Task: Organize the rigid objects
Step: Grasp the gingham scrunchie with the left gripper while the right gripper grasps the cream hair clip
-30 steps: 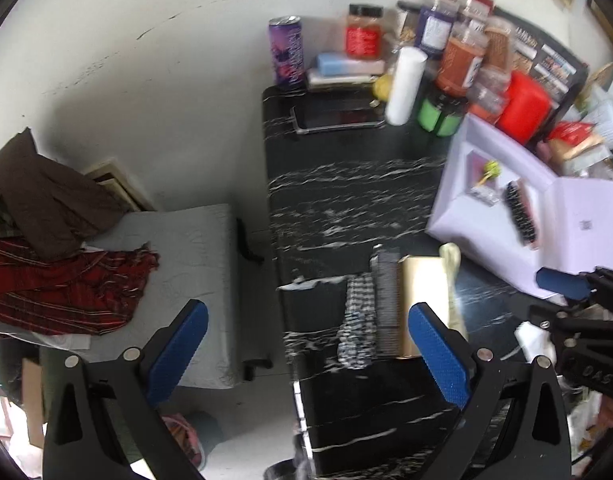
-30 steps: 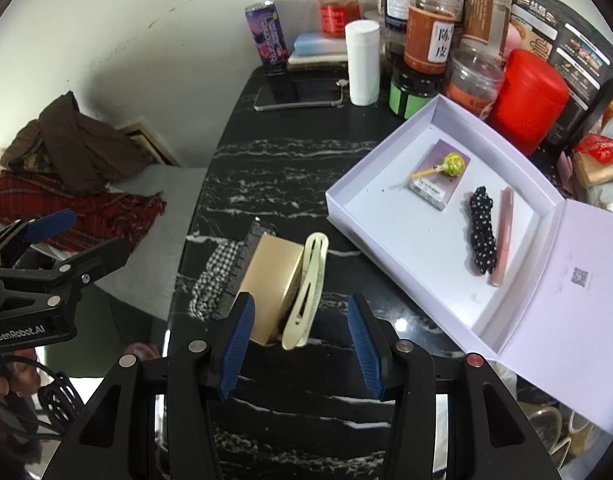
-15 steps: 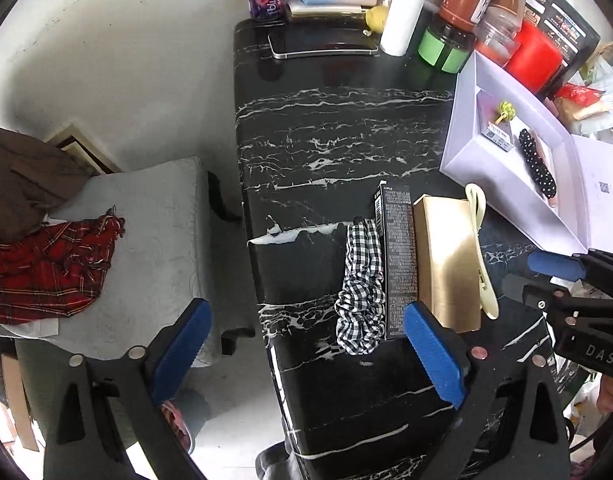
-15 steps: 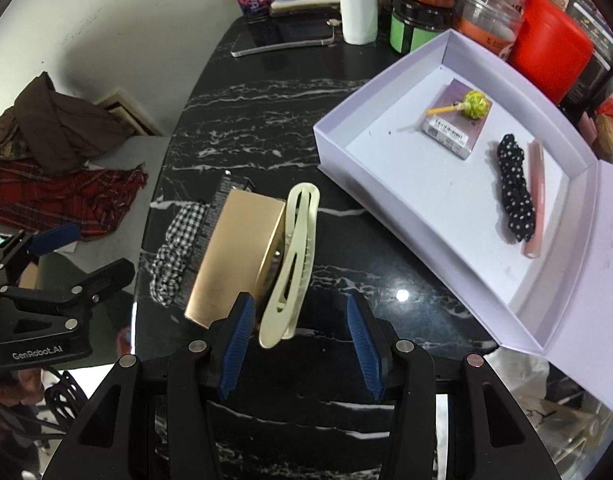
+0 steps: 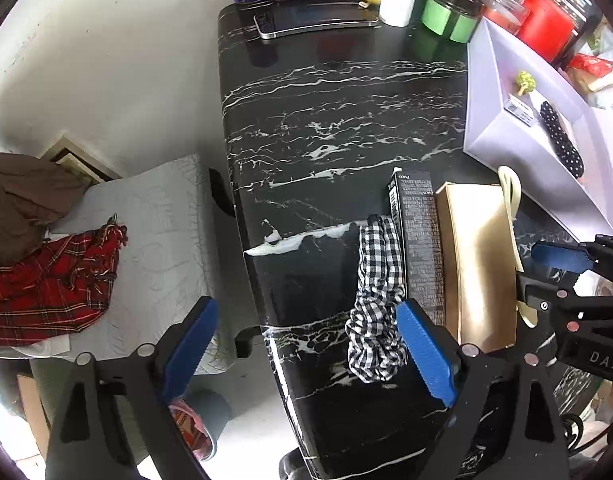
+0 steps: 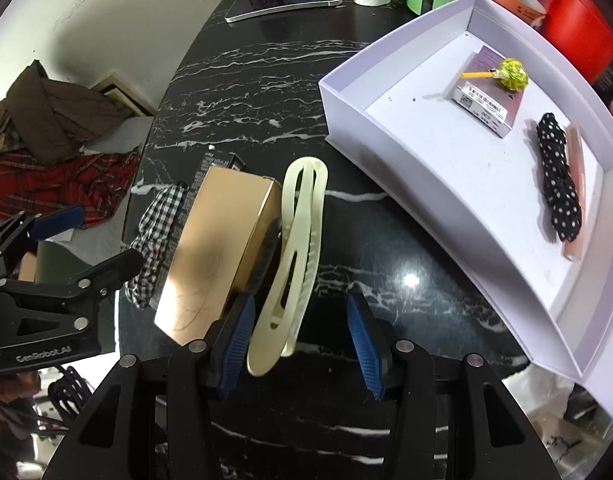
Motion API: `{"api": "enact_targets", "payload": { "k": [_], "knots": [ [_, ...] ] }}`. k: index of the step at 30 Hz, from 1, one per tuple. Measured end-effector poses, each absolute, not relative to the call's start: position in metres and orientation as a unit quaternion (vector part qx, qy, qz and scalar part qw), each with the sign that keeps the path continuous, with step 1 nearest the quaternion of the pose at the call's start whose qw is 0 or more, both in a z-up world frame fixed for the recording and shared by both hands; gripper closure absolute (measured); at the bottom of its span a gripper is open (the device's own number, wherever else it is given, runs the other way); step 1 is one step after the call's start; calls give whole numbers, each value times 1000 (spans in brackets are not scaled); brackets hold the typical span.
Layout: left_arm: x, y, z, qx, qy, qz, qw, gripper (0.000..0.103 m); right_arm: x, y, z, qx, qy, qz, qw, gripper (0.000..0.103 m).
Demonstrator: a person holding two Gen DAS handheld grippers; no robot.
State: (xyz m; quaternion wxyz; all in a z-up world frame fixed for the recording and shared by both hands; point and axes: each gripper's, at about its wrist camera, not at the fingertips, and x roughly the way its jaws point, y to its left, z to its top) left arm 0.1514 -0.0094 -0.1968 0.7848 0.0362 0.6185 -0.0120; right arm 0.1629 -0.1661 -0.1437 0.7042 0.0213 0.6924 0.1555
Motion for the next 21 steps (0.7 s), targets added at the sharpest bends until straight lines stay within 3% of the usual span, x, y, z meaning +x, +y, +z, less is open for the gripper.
{"api": "enact_targets", "payload": {
  "k": [12,21],
  "knots": [
    [153,-11,-207,28,624,-18,781,12,171,-159,-152,10,690,160,706,55],
    [152,-4,-209,-1,622,-28,782,38,166,-160,-154,-2,687,161,709,55]
  ]
}}
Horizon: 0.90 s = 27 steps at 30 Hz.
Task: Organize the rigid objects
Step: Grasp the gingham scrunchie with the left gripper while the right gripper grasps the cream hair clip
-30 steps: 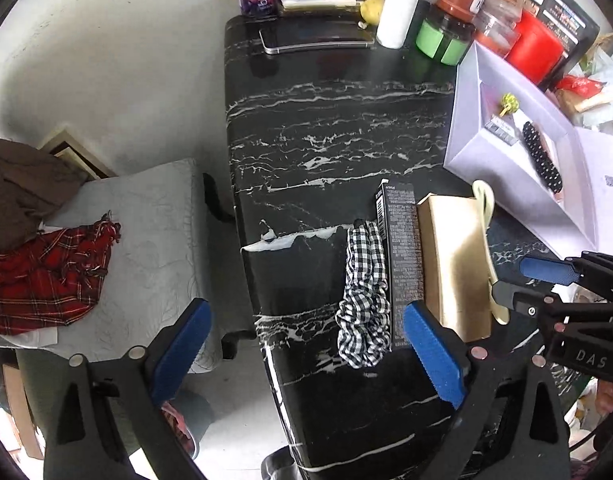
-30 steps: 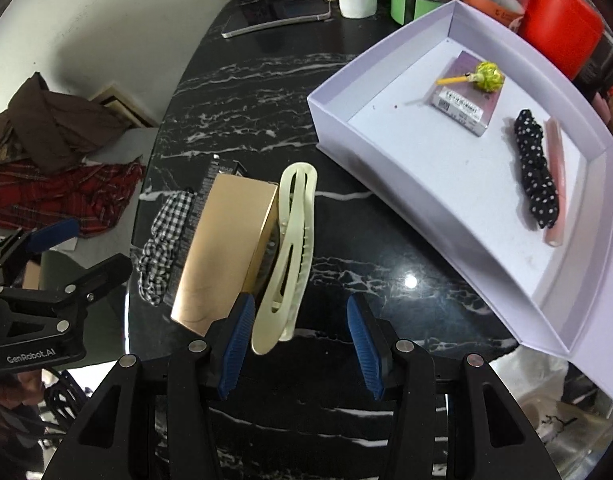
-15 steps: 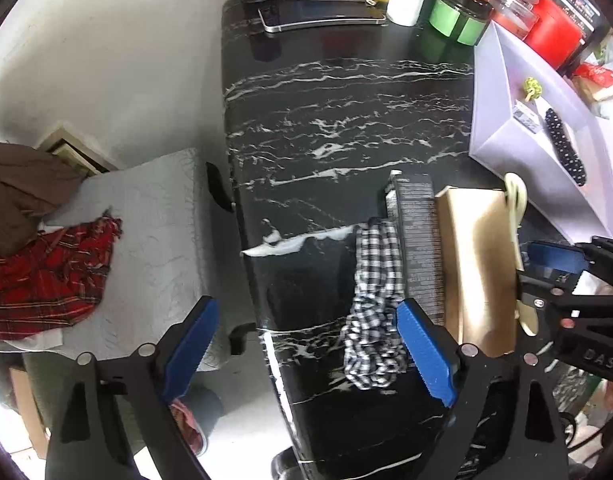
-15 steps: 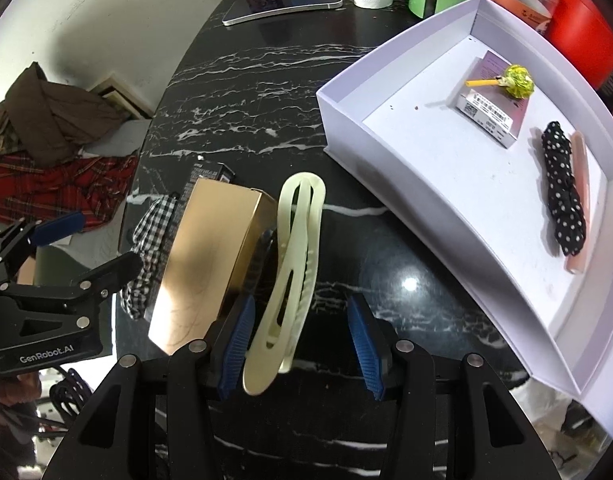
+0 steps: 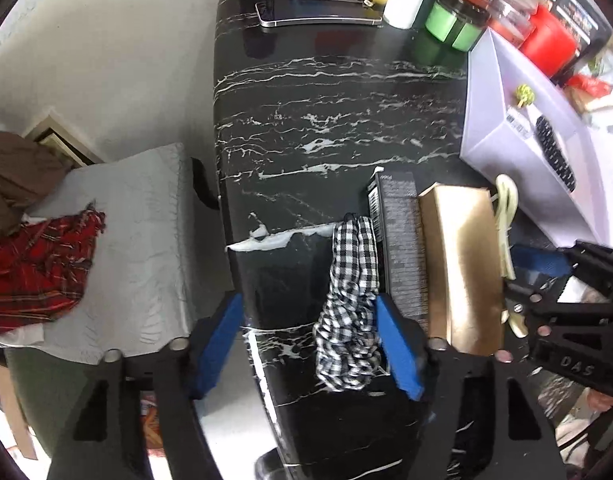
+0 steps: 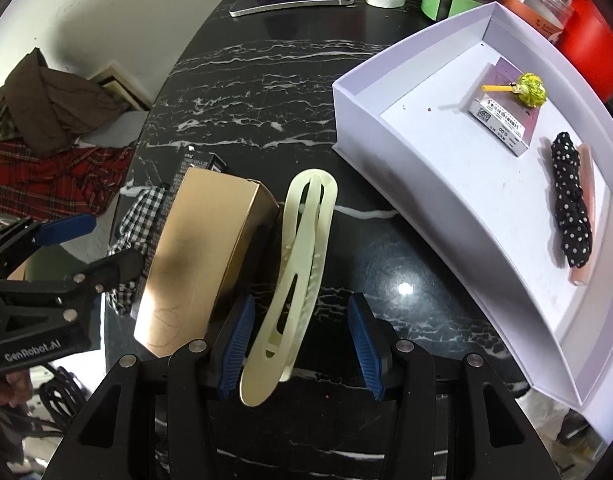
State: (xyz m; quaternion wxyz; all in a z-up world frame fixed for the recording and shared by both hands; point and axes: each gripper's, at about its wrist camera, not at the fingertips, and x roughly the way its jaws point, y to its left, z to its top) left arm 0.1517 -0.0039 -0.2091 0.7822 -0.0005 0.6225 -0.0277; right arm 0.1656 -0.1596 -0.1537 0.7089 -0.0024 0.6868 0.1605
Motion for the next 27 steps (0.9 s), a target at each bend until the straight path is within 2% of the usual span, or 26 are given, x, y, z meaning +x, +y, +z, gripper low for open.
{"api": "enact_targets", "payload": {
  "k": [2,4,9,11,15,17,18,20,27],
  "knots": [
    [151,-5,-211,4,621,-30,783,38,165,-159,-154,-8,686,160,710,55],
    [153,-6,-213,0,622,-33,782,46,163,-159,-153,-11,685,160,711,55],
    [155,-18,-220,29,621,-27,783,47,163,-153,-154,-23,680,156,716,55],
    [156,-21,-219,35,619,-34,783,53,165,-148,-155,-31,679,153,717,54],
    [158,-29,-215,59,611,-49,788,74,166,-142,-155,-42,673,146,724,54],
    [159,-33,-213,68,608,-48,790,78,165,-138,-156,-54,665,145,730,55],
    [159,-35,-213,70,609,-49,789,80,165,-136,-156,-64,662,145,732,58],
    [160,-33,-212,60,613,-45,787,82,163,-133,-155,-83,655,144,737,80],
    [157,-24,-202,33,608,-47,792,83,164,-142,-156,-39,667,143,730,81]
  ]
}}
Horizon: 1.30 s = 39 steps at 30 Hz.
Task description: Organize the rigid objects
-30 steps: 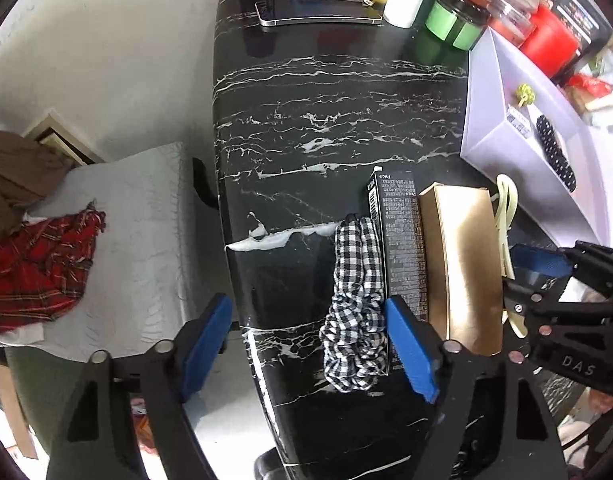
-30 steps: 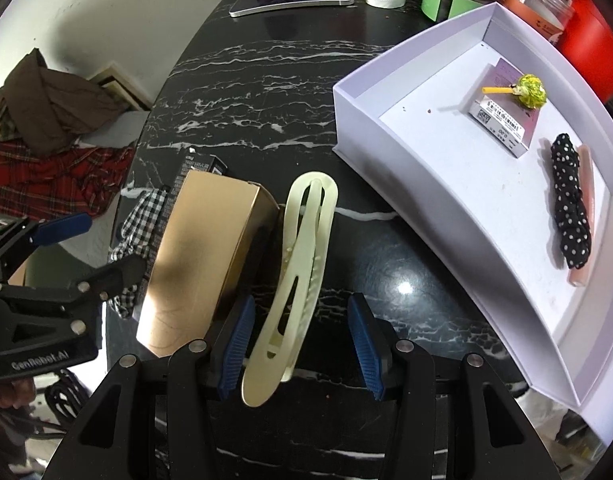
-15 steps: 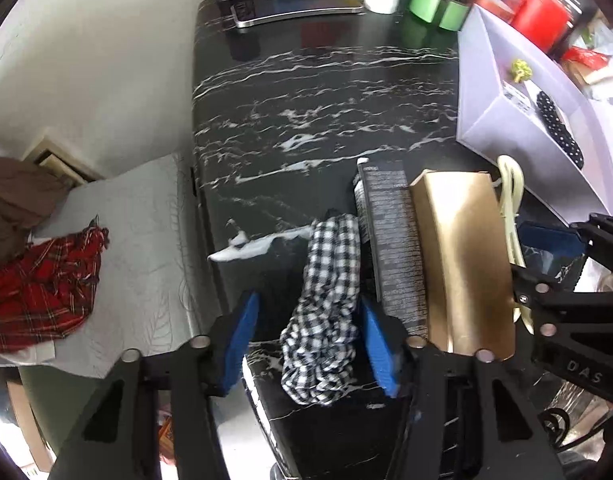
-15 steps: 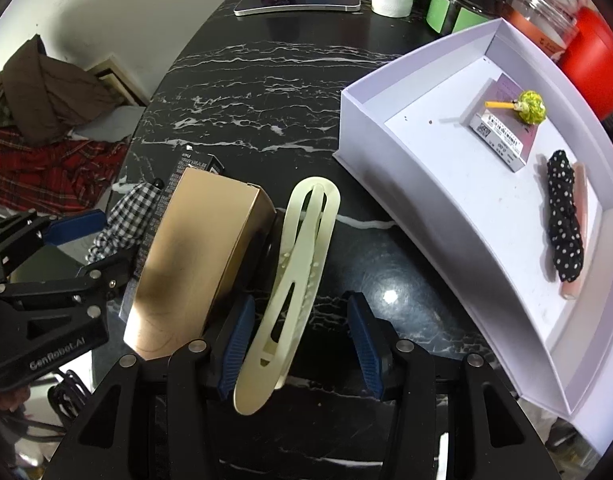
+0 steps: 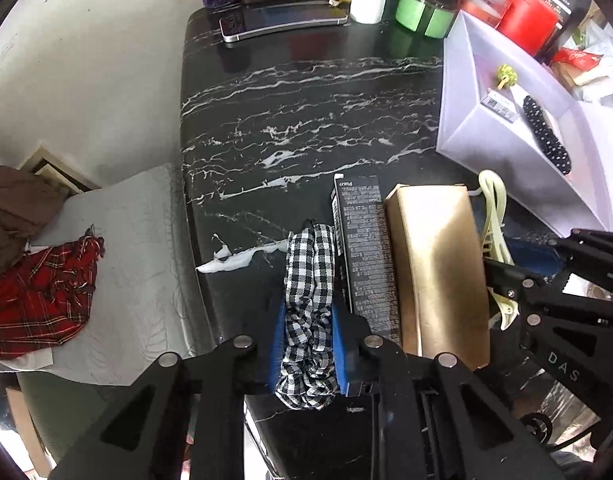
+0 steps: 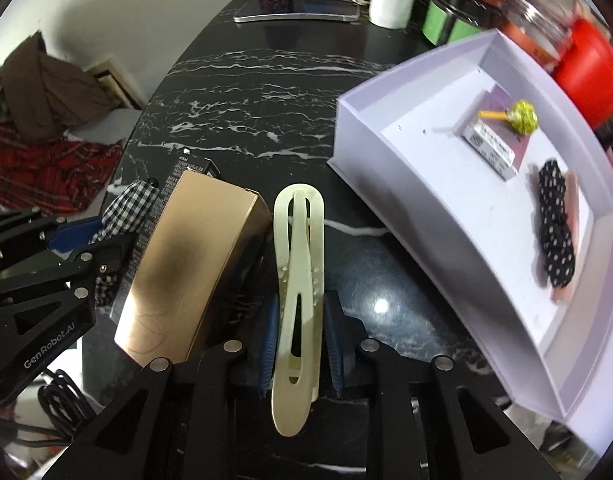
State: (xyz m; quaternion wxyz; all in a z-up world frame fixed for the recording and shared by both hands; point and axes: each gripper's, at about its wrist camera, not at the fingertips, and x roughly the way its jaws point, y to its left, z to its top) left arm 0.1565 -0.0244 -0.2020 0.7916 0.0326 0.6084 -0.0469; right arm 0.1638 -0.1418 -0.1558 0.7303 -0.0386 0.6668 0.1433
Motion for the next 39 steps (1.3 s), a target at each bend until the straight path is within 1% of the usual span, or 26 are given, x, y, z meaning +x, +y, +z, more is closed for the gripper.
{"api": "enact_targets", "payload": {
  "k": [5,11,25,39],
  "knots": [
    [152,-22,-191,30,607,-45,793,83,160,-148,-150,-22,672,139,727,81],
    [148,-15,-179,4,608,-49,793,83,154,-148,-137,-28,668,142,730,81],
    [125,-8,-132,-20,586,-41,809,83,141,-150,-96,-20,649,162,743,81],
    [104,-35,-92,-4,556,-67,828,83,117,-150,-54,-23,630,181,755,81]
  ]
}}
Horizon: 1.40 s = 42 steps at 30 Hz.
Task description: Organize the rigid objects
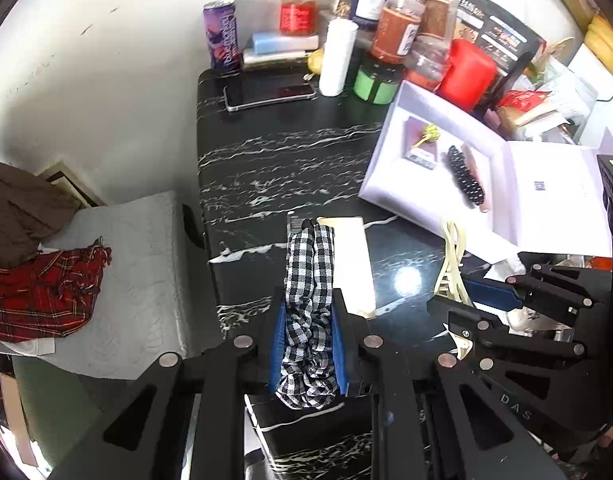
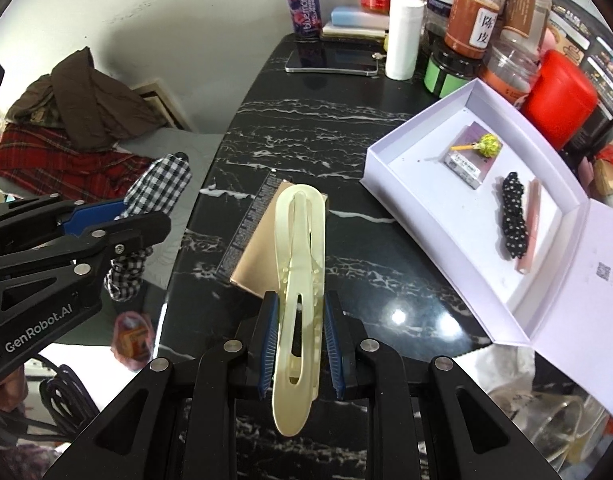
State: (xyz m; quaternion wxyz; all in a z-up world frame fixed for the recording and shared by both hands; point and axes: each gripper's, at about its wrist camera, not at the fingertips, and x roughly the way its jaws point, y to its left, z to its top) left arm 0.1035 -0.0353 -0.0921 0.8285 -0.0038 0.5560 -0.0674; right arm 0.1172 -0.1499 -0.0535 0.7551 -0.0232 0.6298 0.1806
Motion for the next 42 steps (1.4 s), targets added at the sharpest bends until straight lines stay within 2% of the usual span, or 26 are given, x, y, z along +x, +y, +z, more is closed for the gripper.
{"api": "enact_targets", "payload": {
  "k": [26,42],
  "knots": [
    [104,-114,-64,52,530,-163,831,83,86,-217,-20,29,628,105,771,81],
    [134,-139,-61,53,529,-181,827,83,102,-243,-13,40,621,74,780,81]
  ]
}}
